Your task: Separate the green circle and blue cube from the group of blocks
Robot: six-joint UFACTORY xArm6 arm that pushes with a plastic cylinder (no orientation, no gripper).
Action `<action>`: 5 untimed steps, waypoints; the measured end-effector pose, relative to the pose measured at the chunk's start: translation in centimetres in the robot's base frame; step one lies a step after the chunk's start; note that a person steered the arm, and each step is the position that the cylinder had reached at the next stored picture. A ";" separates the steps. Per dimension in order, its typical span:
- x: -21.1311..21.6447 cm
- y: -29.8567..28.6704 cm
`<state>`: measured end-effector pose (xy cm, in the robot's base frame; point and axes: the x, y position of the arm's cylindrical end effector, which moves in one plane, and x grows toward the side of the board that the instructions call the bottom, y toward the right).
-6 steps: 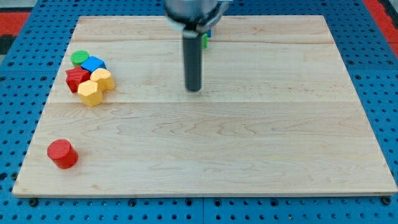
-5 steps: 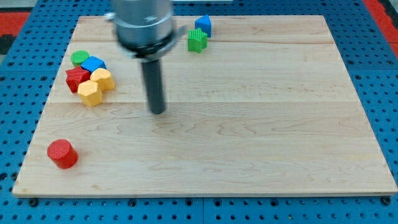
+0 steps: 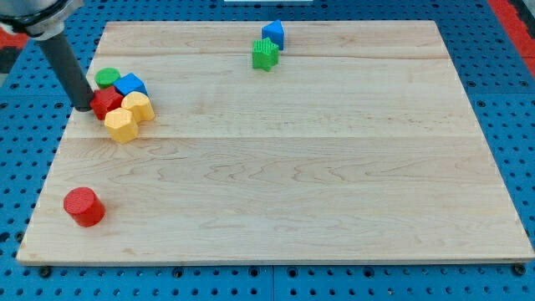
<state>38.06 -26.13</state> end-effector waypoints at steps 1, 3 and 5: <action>-1.3 0.1; -4.8 10.0; -4.5 3.7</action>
